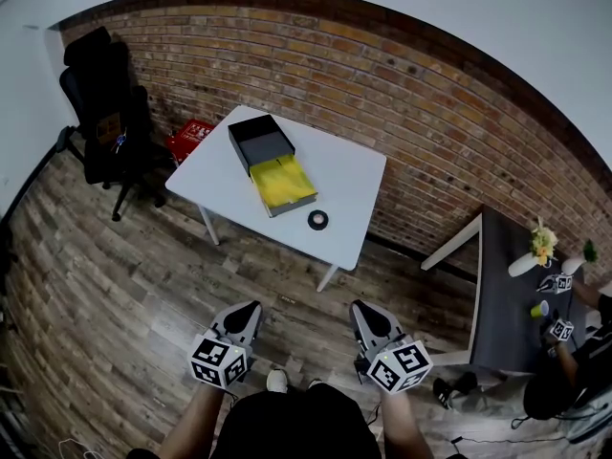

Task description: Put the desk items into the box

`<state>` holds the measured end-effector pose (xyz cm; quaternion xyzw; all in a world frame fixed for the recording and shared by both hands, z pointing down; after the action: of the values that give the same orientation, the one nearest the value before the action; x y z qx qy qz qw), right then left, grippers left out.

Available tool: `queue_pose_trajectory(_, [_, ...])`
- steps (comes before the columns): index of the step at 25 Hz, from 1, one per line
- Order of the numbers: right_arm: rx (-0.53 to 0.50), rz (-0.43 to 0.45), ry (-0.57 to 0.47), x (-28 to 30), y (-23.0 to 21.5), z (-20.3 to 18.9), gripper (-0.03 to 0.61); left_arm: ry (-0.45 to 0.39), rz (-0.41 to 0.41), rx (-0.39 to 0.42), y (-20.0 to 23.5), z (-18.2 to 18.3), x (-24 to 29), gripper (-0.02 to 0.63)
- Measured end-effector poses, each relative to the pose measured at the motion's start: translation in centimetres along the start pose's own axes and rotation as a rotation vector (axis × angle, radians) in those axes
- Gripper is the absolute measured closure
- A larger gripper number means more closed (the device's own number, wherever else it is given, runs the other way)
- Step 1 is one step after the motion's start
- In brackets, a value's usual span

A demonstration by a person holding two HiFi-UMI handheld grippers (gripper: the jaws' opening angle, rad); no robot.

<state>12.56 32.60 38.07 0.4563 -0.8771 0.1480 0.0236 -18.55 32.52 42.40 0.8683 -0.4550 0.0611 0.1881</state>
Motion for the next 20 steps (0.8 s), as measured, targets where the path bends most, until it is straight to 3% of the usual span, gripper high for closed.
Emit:
queue_pose_trajectory(10, [0.014,-0.006,-0.047,0.6,-0.7,0.9,0.557,0.014,0.002,-0.002,1.8,-0.4,-0.6,0.601])
queue_pose_trajectory(20, [0.008,0.02,-0.054,3.9,-3.8,1.7,0.557,0.03,0.02,0.005,3.1,0.4,2.7,0.601])
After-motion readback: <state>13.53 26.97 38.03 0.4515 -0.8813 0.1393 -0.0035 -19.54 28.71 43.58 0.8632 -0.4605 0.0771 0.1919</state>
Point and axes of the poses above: the fingertips, and each gripper's own axes: x forward along the fingers, y to its left, z out of its top, the point moved 10 cm from there along -x, backward along the fingers
